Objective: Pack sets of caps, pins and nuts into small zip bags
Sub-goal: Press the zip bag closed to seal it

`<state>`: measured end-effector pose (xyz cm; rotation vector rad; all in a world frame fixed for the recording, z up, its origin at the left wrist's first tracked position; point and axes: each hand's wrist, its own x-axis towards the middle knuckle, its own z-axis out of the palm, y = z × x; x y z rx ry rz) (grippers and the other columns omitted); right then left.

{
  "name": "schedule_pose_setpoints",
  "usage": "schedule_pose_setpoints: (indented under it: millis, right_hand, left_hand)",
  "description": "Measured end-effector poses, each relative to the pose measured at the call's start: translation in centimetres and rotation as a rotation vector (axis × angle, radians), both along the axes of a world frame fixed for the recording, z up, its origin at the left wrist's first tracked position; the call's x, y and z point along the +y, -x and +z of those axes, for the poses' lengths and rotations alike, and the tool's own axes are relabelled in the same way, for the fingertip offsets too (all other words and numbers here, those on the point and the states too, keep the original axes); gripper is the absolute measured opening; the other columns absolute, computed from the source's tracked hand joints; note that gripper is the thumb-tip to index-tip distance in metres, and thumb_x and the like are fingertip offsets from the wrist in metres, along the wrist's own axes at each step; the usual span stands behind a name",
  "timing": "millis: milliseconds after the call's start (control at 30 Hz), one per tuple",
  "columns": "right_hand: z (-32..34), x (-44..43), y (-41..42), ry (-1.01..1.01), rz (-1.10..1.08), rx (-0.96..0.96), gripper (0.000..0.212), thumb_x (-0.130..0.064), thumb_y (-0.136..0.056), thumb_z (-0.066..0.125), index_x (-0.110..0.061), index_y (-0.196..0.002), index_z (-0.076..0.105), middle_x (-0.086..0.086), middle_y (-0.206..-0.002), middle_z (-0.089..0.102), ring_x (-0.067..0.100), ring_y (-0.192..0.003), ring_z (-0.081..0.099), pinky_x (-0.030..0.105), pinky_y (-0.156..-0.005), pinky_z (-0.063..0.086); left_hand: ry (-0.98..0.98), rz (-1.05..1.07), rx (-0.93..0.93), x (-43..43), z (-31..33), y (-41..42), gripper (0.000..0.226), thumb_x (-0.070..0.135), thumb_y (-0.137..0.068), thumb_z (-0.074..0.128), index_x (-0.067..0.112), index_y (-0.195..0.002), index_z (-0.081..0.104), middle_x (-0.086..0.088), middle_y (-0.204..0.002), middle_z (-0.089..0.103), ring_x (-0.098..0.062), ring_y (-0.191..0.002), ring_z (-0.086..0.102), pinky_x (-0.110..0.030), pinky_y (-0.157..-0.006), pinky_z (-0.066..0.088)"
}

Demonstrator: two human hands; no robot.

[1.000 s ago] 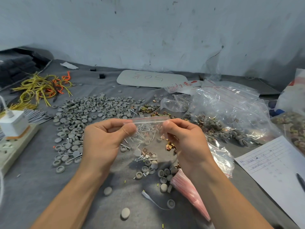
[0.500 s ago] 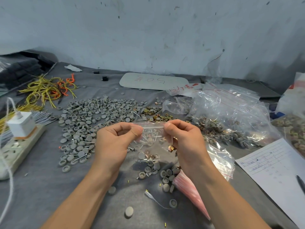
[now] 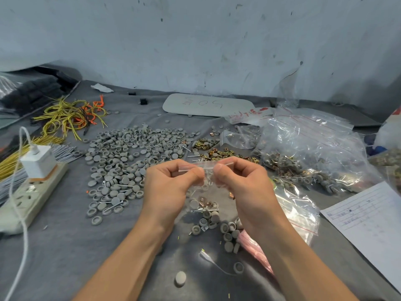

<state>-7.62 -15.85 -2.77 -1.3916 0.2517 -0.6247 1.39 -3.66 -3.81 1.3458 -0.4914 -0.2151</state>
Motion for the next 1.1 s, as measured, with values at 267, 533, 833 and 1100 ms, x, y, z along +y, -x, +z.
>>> schedule_pose_setpoints:
  millis: [267, 533, 833, 1100]
  right_hand:
    - [-0.7, 0.4, -0.4, 0.073, -0.026, -0.026, 0.025, -0.001, -0.088, 0.075, -0.021, -0.073, 0.079, -0.002, -0.066, 0.07, 0.007, -0.062, 0.061, 0.017, -0.062, 0.05]
    - [-0.8, 0.5, -0.8, -0.04, -0.05, -0.032, 0.024, 0.004, -0.082, 0.076, -0.014, -0.068, 0.078, 0.002, -0.062, 0.07, 0.009, -0.057, 0.063, 0.019, -0.059, 0.051]
    - [-0.6, -0.1, -0.9, -0.091, -0.106, 0.073, 0.031, -0.008, -0.097, 0.064, -0.017, -0.075, 0.084, 0.007, -0.07, 0.074, 0.011, -0.063, 0.063, 0.022, -0.065, 0.052]
    - [-0.6, -0.3, -0.8, -0.19, -0.149, 0.042, 0.028, -0.011, -0.097, 0.063, -0.008, -0.076, 0.081, 0.019, -0.079, 0.076, 0.024, -0.069, 0.069, 0.034, -0.072, 0.057]
  left_hand:
    - [-0.007, -0.073, -0.001, -0.3, 0.3, 0.2, 0.022, -0.003, -0.081, 0.08, 0.015, -0.068, 0.08, -0.009, -0.067, 0.075, -0.012, -0.06, 0.069, -0.018, -0.061, 0.054]
    - [-0.032, -0.082, 0.018, -0.3, 0.2, 0.2, 0.014, 0.005, -0.08, 0.083, 0.015, -0.071, 0.08, -0.007, -0.069, 0.076, -0.012, -0.061, 0.072, -0.017, -0.061, 0.055]
    - [0.005, -0.049, 0.104, -0.1, 0.4, -0.1, 0.012, 0.024, -0.075, 0.079, 0.018, -0.064, 0.078, -0.007, -0.064, 0.073, -0.01, -0.056, 0.069, -0.015, -0.055, 0.052]
    - [-0.042, 0.013, 0.101, 0.1, 0.3, -0.7, 0.016, 0.038, -0.078, 0.077, 0.025, -0.07, 0.081, -0.006, -0.069, 0.077, -0.009, -0.064, 0.074, -0.011, -0.061, 0.051]
